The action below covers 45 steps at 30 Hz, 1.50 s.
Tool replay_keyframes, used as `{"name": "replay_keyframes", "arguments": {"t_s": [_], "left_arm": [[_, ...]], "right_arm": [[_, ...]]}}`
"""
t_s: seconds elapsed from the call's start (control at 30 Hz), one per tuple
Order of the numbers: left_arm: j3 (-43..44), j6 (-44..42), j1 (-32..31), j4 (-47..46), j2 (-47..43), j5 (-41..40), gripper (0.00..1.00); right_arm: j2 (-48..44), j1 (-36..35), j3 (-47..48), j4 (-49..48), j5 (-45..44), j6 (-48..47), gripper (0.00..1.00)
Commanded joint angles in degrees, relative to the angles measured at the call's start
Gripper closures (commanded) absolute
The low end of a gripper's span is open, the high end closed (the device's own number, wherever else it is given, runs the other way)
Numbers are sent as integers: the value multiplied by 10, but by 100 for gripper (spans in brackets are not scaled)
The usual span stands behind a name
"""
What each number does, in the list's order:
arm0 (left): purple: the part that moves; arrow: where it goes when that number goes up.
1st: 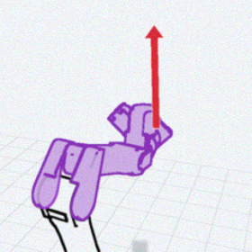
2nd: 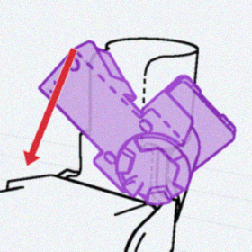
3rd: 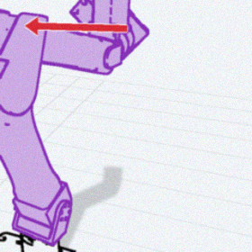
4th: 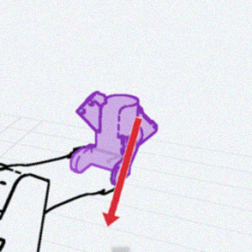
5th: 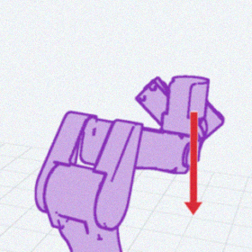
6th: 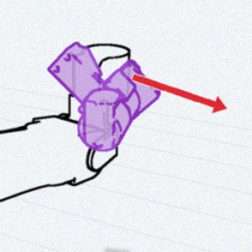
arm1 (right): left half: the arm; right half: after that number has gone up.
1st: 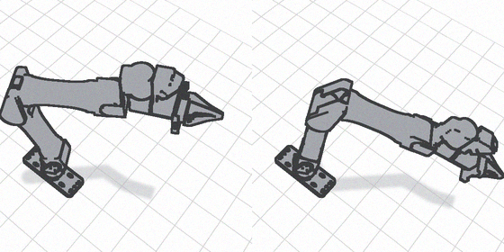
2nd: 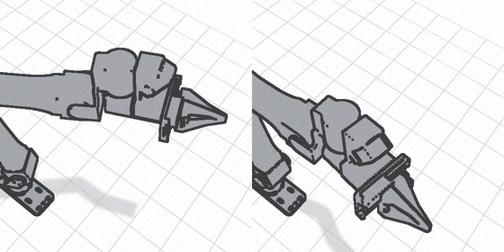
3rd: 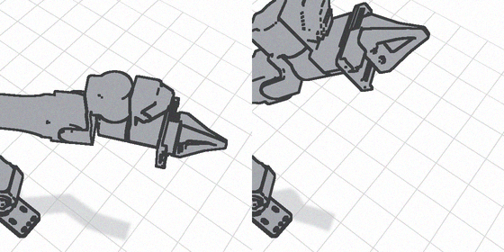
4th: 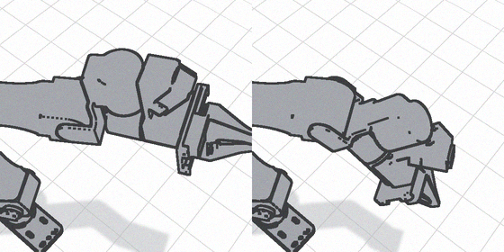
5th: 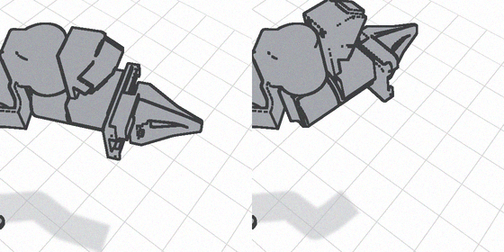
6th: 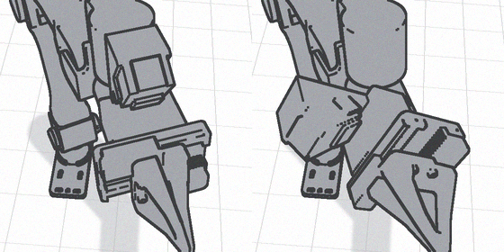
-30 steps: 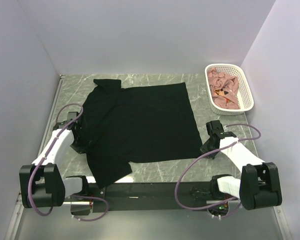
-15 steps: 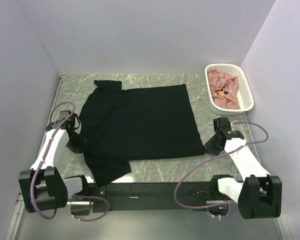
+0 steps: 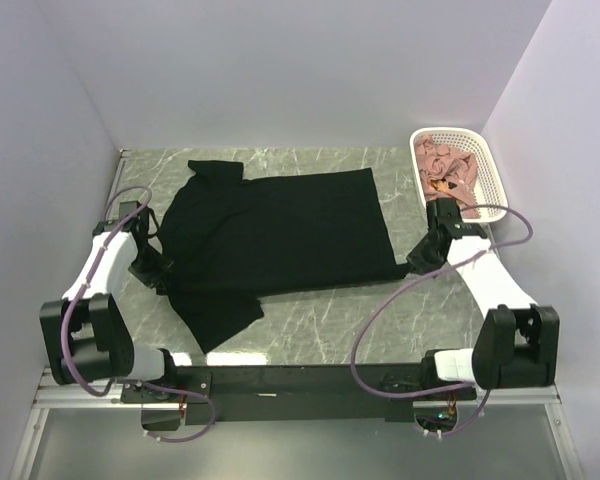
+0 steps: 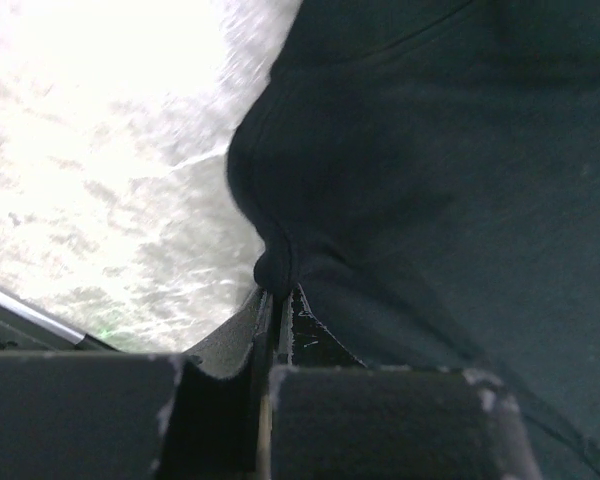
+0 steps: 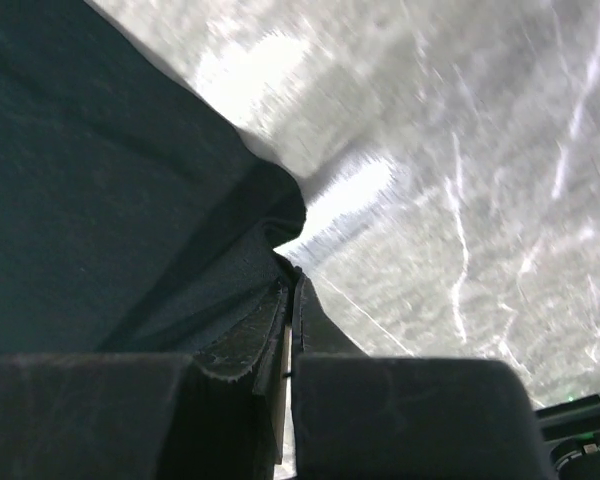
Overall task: Fold and stack the t-shirts
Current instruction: Fold the tshirt
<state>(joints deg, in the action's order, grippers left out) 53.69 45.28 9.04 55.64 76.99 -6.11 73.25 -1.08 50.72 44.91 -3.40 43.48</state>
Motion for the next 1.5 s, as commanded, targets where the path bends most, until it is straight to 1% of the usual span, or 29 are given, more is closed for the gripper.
{"name": "replay_keyframes", "arguments": {"t_s": [0.0,0.13,0.37,0.63,0.8,0.97,1.2,1.3,1.37,1.4,1.43,1.47], "left_arm": [[40,-28,11,-22,25,-17,99],[62,-34,17,-40,48,-9,99],[88,-45,24,-68,104,-2,99],[120,-53,28,-96,173,-4,98],[130,-51,28,-111,193,-11,98],[132,-59,27,-122,211,-7,95],[113,-53,27,-141,199,-11,93],[112,-48,27,-142,196,-14,89],[111,-46,27,-144,194,-14,86],[110,-44,28,-147,192,-13,82],[111,-43,27,-149,191,-12,74],[111,-42,28,-147,185,-13,70]], "right_arm": [[33,6,57,-17,-21,-23,100],[94,5,100,-25,-9,-33,100],[165,-3,174,-32,-9,-40,100],[246,-9,208,-54,7,-54,100],[275,-16,215,-73,9,-57,100],[293,-18,220,-83,0,-60,100],[298,-23,224,-101,13,-69,100],[299,-28,226,-105,23,-68,98],[301,-30,227,-107,28,-68,95],[302,-30,228,-110,30,-71,92],[303,-30,229,-110,32,-72,86],[301,-30,232,-110,32,-74,83]]}}
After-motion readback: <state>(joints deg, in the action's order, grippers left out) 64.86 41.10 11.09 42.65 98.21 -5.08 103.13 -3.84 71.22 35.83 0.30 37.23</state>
